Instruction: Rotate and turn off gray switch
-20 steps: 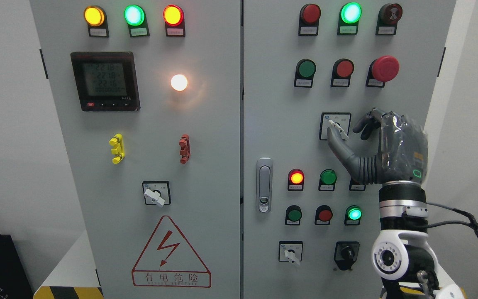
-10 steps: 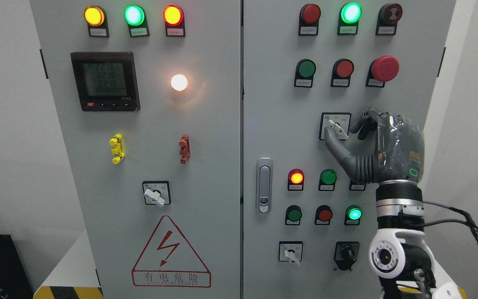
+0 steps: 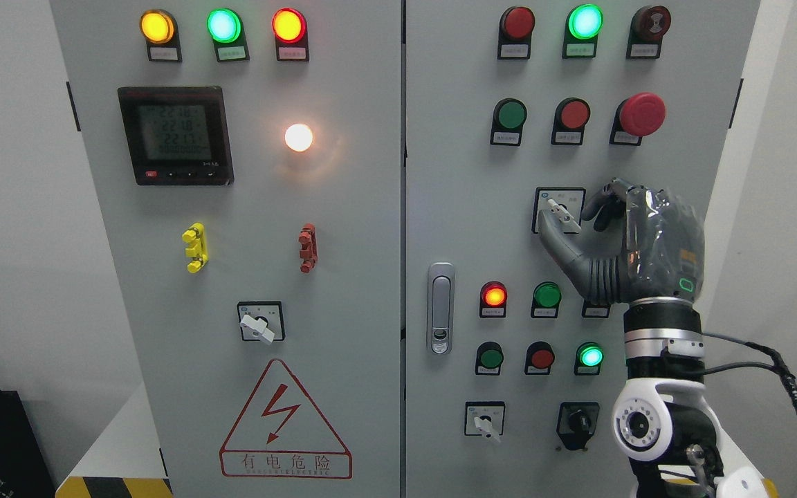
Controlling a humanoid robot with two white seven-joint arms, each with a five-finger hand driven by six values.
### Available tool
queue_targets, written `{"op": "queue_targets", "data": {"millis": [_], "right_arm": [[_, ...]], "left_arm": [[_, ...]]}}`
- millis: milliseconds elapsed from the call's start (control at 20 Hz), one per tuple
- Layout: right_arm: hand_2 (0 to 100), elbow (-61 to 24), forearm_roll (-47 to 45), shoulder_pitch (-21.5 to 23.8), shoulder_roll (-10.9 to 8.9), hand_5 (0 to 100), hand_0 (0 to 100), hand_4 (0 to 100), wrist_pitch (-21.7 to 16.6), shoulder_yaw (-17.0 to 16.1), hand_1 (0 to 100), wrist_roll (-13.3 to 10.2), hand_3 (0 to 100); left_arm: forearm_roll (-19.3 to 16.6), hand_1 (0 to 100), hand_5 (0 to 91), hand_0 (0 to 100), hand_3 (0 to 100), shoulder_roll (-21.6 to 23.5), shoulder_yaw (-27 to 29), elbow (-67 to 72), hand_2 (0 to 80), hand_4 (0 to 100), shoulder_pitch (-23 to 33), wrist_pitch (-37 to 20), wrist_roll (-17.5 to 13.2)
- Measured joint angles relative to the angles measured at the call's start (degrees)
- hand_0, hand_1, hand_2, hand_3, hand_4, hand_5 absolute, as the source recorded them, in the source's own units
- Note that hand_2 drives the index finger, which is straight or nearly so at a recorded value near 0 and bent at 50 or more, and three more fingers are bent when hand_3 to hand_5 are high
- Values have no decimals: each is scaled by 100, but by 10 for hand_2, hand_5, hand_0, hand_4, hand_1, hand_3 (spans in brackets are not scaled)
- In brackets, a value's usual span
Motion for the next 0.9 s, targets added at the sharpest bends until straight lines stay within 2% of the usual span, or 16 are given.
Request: {"op": "queue_targets", "data": {"millis": [200,700,900], "right_arm": [[648,19,2,-5,1,749,244,618,2,7,371,0,795],[652,63,0,-31,3,751,263,620,13,15,382,0,800],[662,76,-1,-36,3,753,321,621,21,17,379,-1,801]], "left_arm": [[0,389,0,120,0,0,0,0,0,0,0,0,0],[0,389,0,120,0,0,0,0,0,0,0,0,-2],[0,389,0,120,0,0,0,0,0,0,-1,0,-3]]}}
